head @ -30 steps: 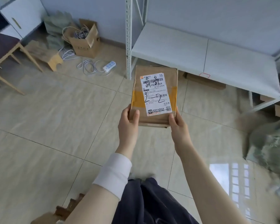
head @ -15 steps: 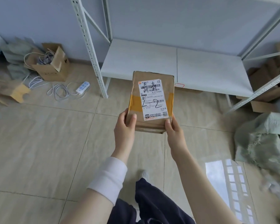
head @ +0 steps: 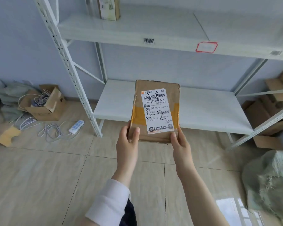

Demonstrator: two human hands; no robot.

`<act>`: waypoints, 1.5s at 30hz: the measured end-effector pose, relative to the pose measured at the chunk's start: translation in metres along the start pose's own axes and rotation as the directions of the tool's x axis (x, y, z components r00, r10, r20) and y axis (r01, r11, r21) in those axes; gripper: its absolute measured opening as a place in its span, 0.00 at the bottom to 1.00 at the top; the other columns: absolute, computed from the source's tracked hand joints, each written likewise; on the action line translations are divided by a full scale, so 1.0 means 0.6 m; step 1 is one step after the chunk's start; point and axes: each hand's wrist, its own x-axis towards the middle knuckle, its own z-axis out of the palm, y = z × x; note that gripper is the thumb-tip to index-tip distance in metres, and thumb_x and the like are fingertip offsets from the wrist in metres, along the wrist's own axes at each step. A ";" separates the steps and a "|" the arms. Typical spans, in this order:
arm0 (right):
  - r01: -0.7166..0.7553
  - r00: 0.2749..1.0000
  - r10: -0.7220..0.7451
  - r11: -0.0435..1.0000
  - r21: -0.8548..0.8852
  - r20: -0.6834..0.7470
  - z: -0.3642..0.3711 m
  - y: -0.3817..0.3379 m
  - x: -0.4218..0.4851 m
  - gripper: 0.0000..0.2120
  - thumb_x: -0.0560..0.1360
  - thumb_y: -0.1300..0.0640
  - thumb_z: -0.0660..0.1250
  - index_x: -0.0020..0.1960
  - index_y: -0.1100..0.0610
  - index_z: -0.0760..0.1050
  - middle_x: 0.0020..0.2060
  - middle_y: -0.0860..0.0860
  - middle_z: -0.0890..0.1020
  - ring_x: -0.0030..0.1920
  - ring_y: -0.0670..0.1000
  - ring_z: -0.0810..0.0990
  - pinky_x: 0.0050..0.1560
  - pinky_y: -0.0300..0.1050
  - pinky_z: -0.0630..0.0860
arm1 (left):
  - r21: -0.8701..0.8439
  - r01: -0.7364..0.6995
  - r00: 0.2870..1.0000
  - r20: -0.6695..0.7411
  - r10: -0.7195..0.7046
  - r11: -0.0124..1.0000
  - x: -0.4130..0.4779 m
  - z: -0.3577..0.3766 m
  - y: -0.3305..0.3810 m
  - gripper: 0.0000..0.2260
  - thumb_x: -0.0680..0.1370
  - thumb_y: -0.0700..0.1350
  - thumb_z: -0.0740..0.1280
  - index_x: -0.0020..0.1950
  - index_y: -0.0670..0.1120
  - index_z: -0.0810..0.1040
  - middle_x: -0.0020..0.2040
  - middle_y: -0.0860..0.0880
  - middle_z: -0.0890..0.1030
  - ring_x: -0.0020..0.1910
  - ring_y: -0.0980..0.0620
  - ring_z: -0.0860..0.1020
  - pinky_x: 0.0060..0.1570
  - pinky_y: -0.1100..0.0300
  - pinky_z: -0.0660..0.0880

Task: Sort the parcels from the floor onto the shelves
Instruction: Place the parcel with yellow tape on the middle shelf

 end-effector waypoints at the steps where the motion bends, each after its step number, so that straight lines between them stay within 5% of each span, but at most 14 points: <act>1: 0.022 1.000 -0.022 1.000 0.003 -0.008 0.003 -0.015 0.021 0.20 0.81 0.56 0.55 0.72 0.47 0.65 0.65 0.41 0.74 0.66 0.40 0.69 0.59 0.32 0.64 | -0.017 -0.020 1.000 0.003 0.020 1.000 0.023 0.007 0.014 0.16 0.78 0.49 0.63 0.64 0.46 0.73 0.56 0.52 0.79 0.57 0.54 0.77 0.51 0.68 0.71; 4: 0.114 0.993 -0.114 0.993 0.006 -0.018 0.016 -0.063 0.089 0.20 0.81 0.57 0.54 0.72 0.47 0.65 0.66 0.41 0.74 0.67 0.39 0.68 0.63 0.33 0.65 | -0.084 -0.086 0.996 0.003 0.087 0.993 0.096 0.023 0.061 0.17 0.78 0.48 0.63 0.66 0.48 0.71 0.59 0.55 0.77 0.58 0.59 0.75 0.52 0.77 0.69; 7: 0.198 0.980 -0.198 0.980 0.017 -0.027 0.039 -0.117 0.156 0.19 0.82 0.57 0.54 0.72 0.48 0.65 0.67 0.42 0.73 0.68 0.40 0.68 0.66 0.34 0.64 | -0.134 -0.167 0.986 -0.014 0.167 0.977 0.173 0.036 0.111 0.16 0.78 0.47 0.63 0.66 0.48 0.71 0.60 0.53 0.78 0.60 0.57 0.75 0.54 0.71 0.70; 10: 0.266 0.963 -0.265 0.964 0.021 -0.051 0.061 -0.167 0.218 0.20 0.82 0.58 0.54 0.72 0.49 0.65 0.66 0.43 0.74 0.67 0.40 0.69 0.61 0.29 0.66 | -0.181 -0.229 0.973 -0.019 0.230 0.956 0.247 0.044 0.156 0.16 0.78 0.47 0.63 0.66 0.49 0.71 0.59 0.54 0.78 0.60 0.57 0.75 0.57 0.67 0.71; 15: 0.344 0.937 -0.338 0.937 0.061 -0.090 0.096 -0.237 0.311 0.20 0.81 0.59 0.55 0.72 0.51 0.65 0.65 0.43 0.75 0.55 0.24 0.71 0.50 0.18 0.66 | -0.252 -0.296 0.953 -0.012 0.303 0.921 0.358 0.056 0.216 0.16 0.79 0.47 0.63 0.66 0.50 0.71 0.62 0.55 0.77 0.62 0.59 0.74 0.60 0.65 0.70; 27: 0.516 0.855 -0.518 0.850 0.109 -0.007 0.115 -0.322 0.530 0.26 0.74 0.54 0.58 0.72 0.56 0.64 0.66 0.48 0.75 0.65 0.40 0.71 0.60 0.27 0.69 | -0.317 -0.395 0.914 -0.037 0.405 0.862 0.563 0.130 0.294 0.15 0.78 0.45 0.63 0.65 0.49 0.71 0.61 0.51 0.78 0.60 0.58 0.76 0.57 0.68 0.72; 32: 0.503 0.857 -0.513 0.852 0.145 0.042 0.090 -0.330 0.618 0.21 0.79 0.65 0.59 0.71 0.58 0.64 0.65 0.52 0.75 0.59 0.36 0.75 0.54 0.27 0.71 | -0.346 -0.375 0.914 0.017 0.405 0.860 0.628 0.179 0.298 0.15 0.78 0.41 0.64 0.65 0.48 0.69 0.62 0.49 0.77 0.61 0.56 0.76 0.60 0.64 0.72; 38: 0.504 0.854 -0.508 0.861 0.066 0.114 0.056 -0.335 0.700 0.24 0.72 0.61 0.61 0.68 0.58 0.63 0.63 0.51 0.75 0.64 0.45 0.74 0.62 0.35 0.71 | -0.247 -0.357 0.920 0.072 0.385 0.901 0.685 0.220 0.297 0.15 0.76 0.40 0.67 0.61 0.48 0.68 0.60 0.49 0.79 0.59 0.56 0.78 0.61 0.60 0.73; 41: 0.479 0.868 -0.483 0.876 0.062 0.117 0.044 -0.334 0.727 0.21 0.77 0.73 0.57 0.65 0.55 0.64 0.62 0.49 0.74 0.62 0.41 0.74 0.61 0.32 0.72 | -0.152 -0.340 0.929 0.101 0.357 0.928 0.706 0.235 0.299 0.16 0.76 0.40 0.67 0.61 0.46 0.68 0.58 0.52 0.79 0.58 0.56 0.78 0.60 0.59 0.73; 45: 0.437 0.897 -0.436 0.900 0.013 0.077 0.032 -0.340 0.754 0.20 0.77 0.75 0.55 0.62 0.55 0.63 0.58 0.43 0.75 0.57 0.35 0.76 0.59 0.33 0.73 | -0.074 -0.332 0.931 0.137 0.340 0.940 0.726 0.255 0.311 0.16 0.76 0.39 0.67 0.62 0.42 0.68 0.57 0.53 0.79 0.57 0.56 0.77 0.58 0.63 0.71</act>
